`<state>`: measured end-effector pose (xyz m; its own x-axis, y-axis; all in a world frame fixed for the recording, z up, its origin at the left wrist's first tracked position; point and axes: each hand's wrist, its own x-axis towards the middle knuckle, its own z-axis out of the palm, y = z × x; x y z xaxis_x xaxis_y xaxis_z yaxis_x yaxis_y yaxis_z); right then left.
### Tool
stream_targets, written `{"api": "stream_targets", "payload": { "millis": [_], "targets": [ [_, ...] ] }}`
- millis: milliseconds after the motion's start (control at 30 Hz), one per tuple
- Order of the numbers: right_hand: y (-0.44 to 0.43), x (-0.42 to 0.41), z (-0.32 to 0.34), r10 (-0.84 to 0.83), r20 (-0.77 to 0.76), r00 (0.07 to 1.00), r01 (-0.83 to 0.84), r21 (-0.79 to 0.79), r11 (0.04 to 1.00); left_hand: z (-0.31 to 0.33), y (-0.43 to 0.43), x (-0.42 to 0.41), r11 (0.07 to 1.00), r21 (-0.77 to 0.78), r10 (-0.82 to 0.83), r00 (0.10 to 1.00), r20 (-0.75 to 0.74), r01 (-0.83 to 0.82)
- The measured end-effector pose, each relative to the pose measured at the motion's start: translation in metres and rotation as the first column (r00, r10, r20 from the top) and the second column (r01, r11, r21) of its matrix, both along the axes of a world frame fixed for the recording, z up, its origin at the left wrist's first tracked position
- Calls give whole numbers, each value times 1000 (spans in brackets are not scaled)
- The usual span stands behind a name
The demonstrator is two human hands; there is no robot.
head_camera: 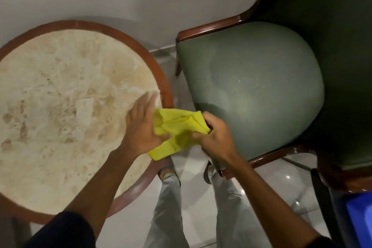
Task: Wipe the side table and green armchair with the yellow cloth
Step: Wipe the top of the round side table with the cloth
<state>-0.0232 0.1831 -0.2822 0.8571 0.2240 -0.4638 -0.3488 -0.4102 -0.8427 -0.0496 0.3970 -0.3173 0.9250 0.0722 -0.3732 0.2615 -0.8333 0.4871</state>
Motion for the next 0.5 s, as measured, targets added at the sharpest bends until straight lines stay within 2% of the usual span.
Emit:
{"api": "stream_targets", "payload": {
  "millis": [67,100,133,200,267,300,367,400,467,500],
  "targets": [
    [-28,19,12,54,56,997,-56,29,998,9,-33,20,924,-383,-76,983,-169,6],
    [-44,29,15,20,65,998,-22,33,999,11,-51,29,865,-501,-116,962,-247,-24],
    [-61,38,16,-46,54,997,44,33,998,11,-65,36,836,-546,-149,939,-310,-47],
    [-95,54,11,-269,-5,963,269,-13,963,8,-94,49,835,-546,-188,901,-392,-63],
    [-124,68,2,-502,-63,862,490,-146,859,2,-126,62,797,-584,-163,877,-453,-153],
    [-135,75,-2,-572,-54,819,548,-223,806,0,-142,67,768,-607,-140,870,-474,-206],
    [-155,92,-5,-639,66,766,614,-370,697,-5,-182,78,729,-636,-123,865,-487,-255],
    [-164,100,-5,-653,144,743,640,-435,633,-6,-202,82,741,-626,-107,877,-469,-244],
    [-177,110,-8,-628,283,725,658,-555,509,-9,-225,90,820,-549,-41,940,-338,-162],
    [-178,111,-12,-608,319,727,652,-599,466,-11,-226,94,868,-486,-3,978,-210,-101]
  ]
}}
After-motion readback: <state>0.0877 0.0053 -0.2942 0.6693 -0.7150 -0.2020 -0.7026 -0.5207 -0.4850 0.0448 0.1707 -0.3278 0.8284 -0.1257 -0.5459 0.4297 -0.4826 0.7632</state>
